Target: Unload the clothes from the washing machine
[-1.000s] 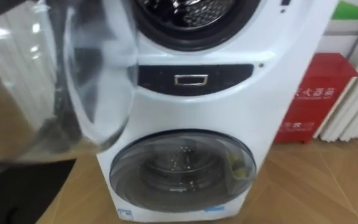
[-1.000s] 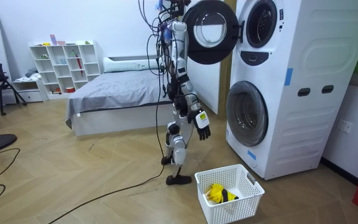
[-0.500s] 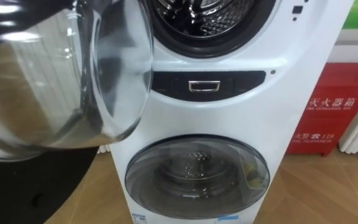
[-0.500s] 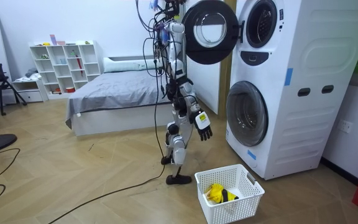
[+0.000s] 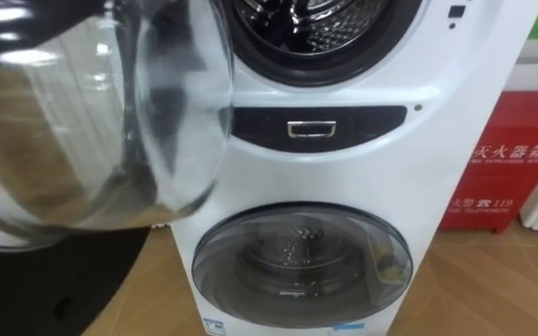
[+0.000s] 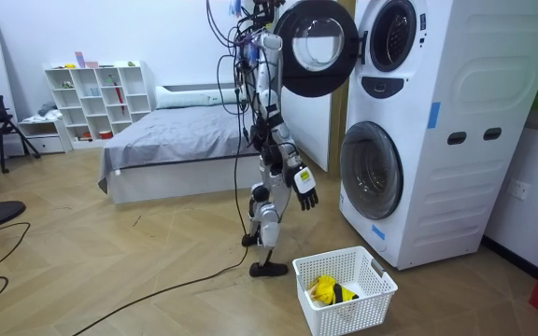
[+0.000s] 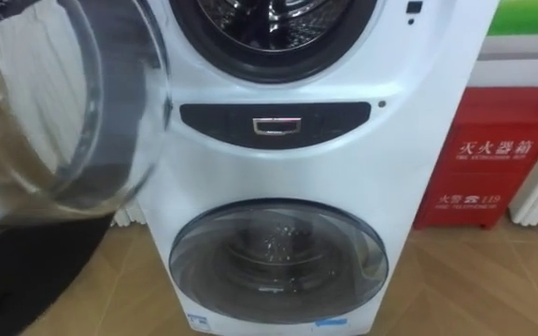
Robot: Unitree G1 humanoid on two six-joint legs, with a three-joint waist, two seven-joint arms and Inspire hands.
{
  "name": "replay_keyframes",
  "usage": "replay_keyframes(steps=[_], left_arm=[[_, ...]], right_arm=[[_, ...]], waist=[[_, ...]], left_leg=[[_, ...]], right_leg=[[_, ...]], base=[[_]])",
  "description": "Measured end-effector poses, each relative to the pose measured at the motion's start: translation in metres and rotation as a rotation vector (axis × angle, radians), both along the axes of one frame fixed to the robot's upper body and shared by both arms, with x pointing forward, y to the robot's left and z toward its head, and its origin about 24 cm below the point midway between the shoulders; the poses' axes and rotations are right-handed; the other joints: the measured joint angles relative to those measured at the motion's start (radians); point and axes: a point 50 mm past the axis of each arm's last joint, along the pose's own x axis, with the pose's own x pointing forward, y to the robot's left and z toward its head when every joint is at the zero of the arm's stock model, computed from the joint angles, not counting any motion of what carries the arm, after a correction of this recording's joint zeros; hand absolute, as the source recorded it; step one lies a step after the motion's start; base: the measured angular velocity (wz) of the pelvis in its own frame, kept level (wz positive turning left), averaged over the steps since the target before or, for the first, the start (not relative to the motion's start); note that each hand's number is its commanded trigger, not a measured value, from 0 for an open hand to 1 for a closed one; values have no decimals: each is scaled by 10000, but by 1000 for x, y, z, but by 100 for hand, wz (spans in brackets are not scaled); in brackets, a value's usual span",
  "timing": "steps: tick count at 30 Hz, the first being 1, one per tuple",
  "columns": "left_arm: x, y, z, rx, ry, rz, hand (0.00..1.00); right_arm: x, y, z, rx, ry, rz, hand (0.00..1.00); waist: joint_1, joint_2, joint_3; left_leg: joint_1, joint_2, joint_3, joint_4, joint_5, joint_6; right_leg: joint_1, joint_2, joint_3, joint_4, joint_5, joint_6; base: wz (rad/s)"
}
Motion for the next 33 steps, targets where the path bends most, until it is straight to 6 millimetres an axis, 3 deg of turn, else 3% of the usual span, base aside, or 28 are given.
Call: replay_keyframes(steps=[2,5,9,12,17,22,25,30,33], left_arm=[[5,-23,17,830,-501,-1073,0],[9,-44,24,1303,-748,-2159,0],[15,-81,29,1623,-1019,-4166,0],[18,-99,25,1517,-941,-5311,0],[21,-142,12,1256,-551,-8182,0],[16,-182,-15,994,541,-10789,0],[15,-193,-21,777,646,-11298,0],[10,-214,-32,644,1084,-12577,0],[-1,-244,-51,789,2056,-14457,0]], right_arm=[[1,0,0,7,-13,41,0],[5,1,-1,92,-58,-94,0],[8,3,-1,163,-92,-20,0],[8,9,-3,410,-14,229,0],[18,20,-5,625,160,1130,0],[26,21,-5,560,116,1650,0],[29,24,-5,563,129,1922,0],[38,30,-5,591,11,2376,0],[45,33,-5,559,-125,2336,0]], waist=[[-64,-16,28],[-261,-10,95],[-454,-72,93],[-531,-278,54],[-482,-614,27],[-564,-629,49],[-620,-635,53],[-998,-686,81],[-1332,-716,101]], left_leg=[[0,2,-57,4,1,1],[10,-4,-206,83,1,0],[-88,-2,-237,129,1,0],[-346,-10,-407,221,3,-2],[-509,-22,-470,296,3,-2],[-565,-13,-499,308,4,-2],[-573,-12,-497,325,4,-2],[-592,-22,-472,331,5,-1],[-642,-23,-421,328,5,0]], right_leg=[[47,-8,-144,-14,-1,2],[157,-3,-198,-124,-2,3],[104,5,-233,-158,-37,-17],[-20,-12,-414,-152,-36,-19],[-52,-42,-603,-155,-36,-18],[-31,-47,-669,-122,-36,-18],[-26,-48,-696,-121,-36,-18],[-31,-46,-629,-117,-35,-18],[-133,-42,-554,-114,-35,-18]], base=[[10],[11],[4],[18],[12],[3],[1],[1],[-9]])
